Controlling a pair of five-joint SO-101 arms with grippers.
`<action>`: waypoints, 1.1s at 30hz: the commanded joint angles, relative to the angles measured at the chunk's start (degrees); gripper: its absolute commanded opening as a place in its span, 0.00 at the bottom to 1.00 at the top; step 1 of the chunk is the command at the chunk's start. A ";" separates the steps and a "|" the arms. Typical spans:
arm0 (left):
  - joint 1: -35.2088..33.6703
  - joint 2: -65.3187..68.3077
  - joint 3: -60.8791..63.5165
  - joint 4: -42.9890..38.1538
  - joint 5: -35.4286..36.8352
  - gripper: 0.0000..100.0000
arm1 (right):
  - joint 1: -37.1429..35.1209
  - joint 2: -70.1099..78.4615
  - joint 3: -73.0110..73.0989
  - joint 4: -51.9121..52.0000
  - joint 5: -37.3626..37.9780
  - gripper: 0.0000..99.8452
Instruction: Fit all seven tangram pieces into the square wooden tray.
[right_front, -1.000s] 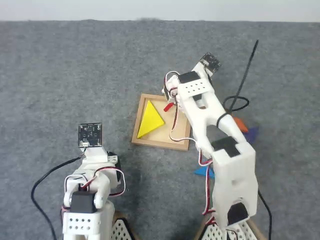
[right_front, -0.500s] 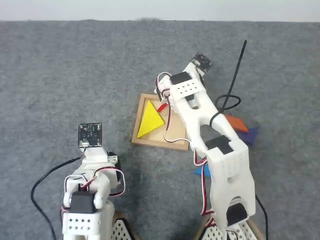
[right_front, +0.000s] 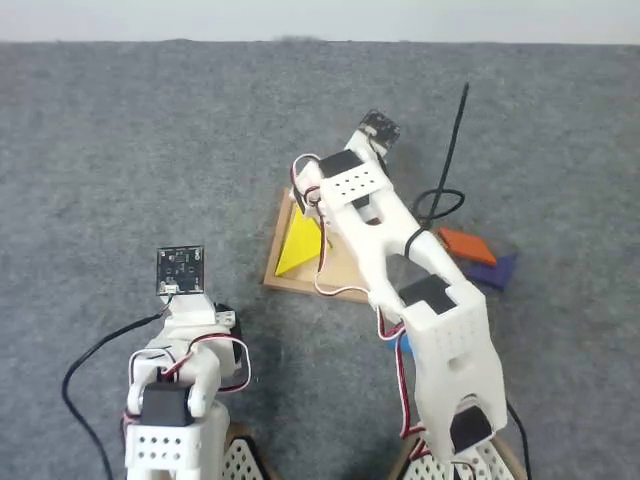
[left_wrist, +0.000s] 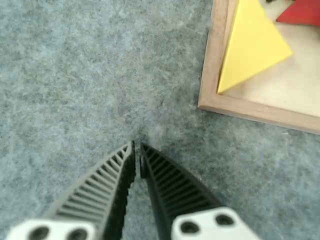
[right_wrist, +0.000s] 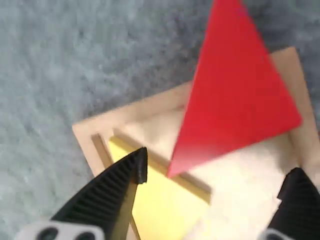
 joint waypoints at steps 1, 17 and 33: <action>-0.35 -1.14 -0.75 0.26 -0.88 0.01 | 0.40 -11.21 -3.43 6.29 6.07 0.41; -0.35 -1.14 -0.75 0.26 -0.88 0.01 | 11.03 -21.67 11.69 -5.41 57.32 0.15; -0.35 -1.14 -0.75 0.26 -0.88 0.01 | 11.38 -16.40 15.65 -23.08 75.43 0.01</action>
